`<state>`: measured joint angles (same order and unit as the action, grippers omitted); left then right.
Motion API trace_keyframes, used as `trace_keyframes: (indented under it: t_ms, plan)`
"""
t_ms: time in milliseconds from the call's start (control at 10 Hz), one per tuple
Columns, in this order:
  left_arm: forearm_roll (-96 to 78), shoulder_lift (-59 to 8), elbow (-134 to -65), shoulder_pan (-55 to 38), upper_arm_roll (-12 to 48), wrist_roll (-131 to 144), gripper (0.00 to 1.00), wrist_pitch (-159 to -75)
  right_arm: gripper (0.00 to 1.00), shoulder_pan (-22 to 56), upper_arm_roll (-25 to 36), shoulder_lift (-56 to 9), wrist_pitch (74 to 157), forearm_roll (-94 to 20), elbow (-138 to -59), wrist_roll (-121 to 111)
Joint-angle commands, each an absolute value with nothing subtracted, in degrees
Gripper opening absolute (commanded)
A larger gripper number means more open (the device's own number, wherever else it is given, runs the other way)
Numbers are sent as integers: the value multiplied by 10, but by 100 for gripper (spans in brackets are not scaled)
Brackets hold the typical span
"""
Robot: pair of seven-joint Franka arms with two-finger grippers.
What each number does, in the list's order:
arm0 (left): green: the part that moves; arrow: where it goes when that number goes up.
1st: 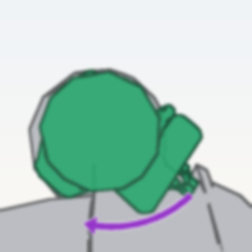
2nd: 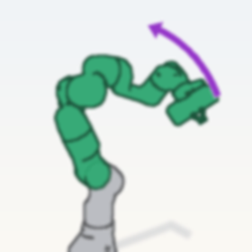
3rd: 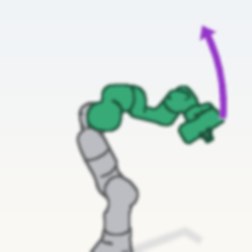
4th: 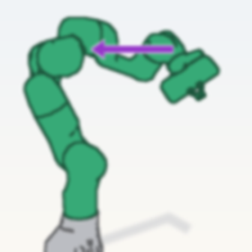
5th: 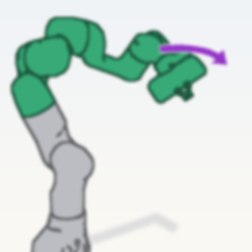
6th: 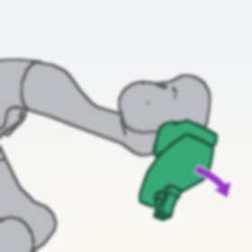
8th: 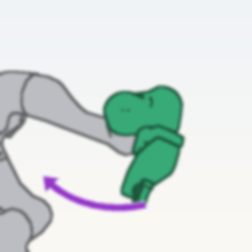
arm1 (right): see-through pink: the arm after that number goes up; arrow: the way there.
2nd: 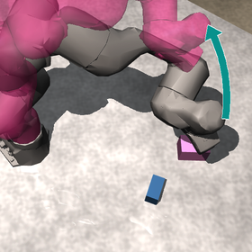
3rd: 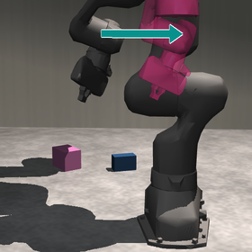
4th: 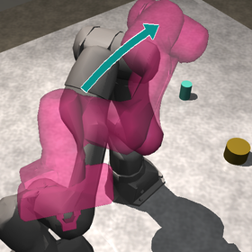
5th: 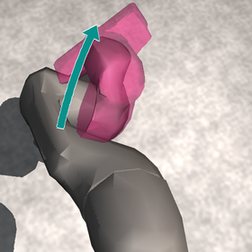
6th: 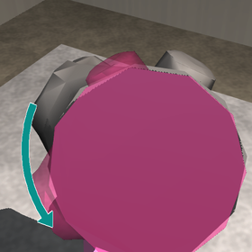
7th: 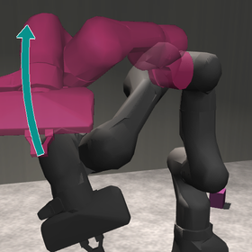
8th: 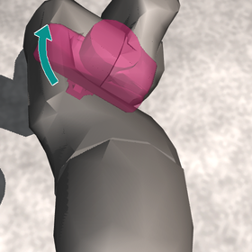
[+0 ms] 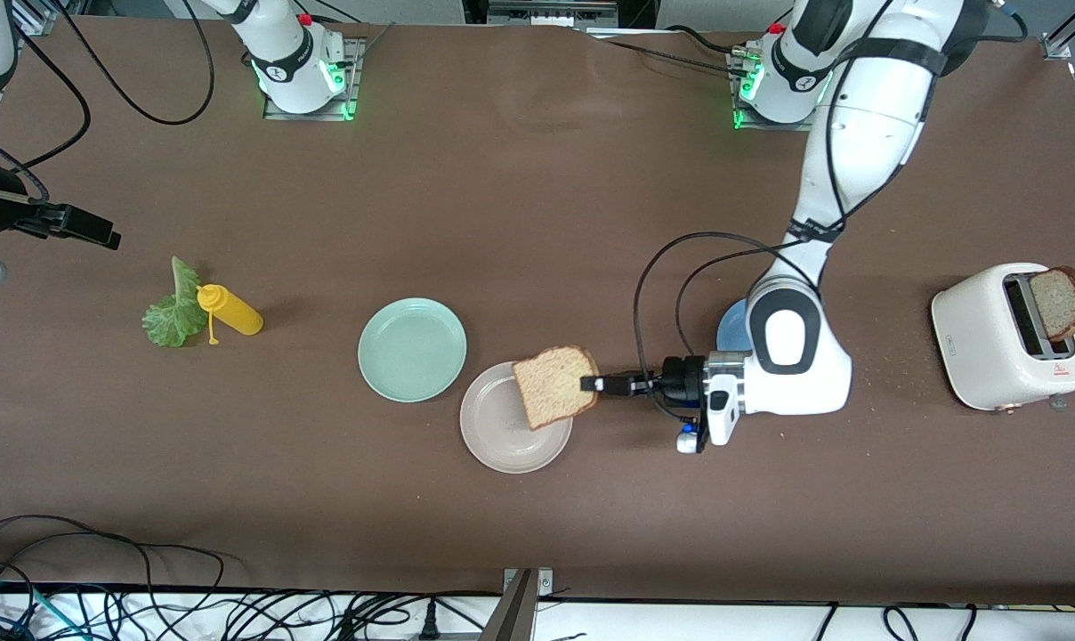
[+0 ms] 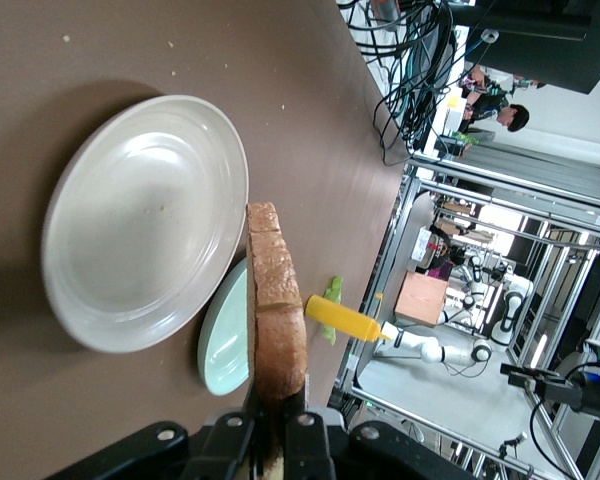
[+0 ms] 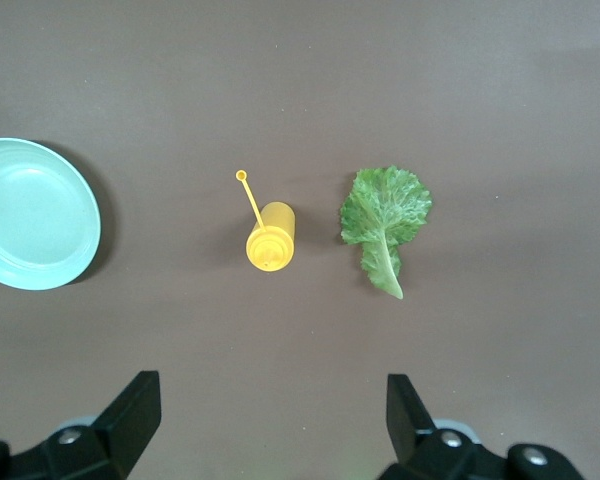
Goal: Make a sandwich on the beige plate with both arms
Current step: 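Lower the bread onto the beige plate and open the left gripper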
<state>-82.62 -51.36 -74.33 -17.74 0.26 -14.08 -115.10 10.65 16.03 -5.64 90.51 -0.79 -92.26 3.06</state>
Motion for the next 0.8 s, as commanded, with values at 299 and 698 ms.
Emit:
trace_keyframes:
  t_ms: [299, 698]
  plan:
    - [-889, -583, -676, -223, -4, -173, 0, -1231, 100, 106, 161, -54, 897, -17, -919, 33]
    - [-880, -586, -686, -228, -6, -200, 24, -1232, 100, 106, 161, -54, 897, -17, -919, 34]
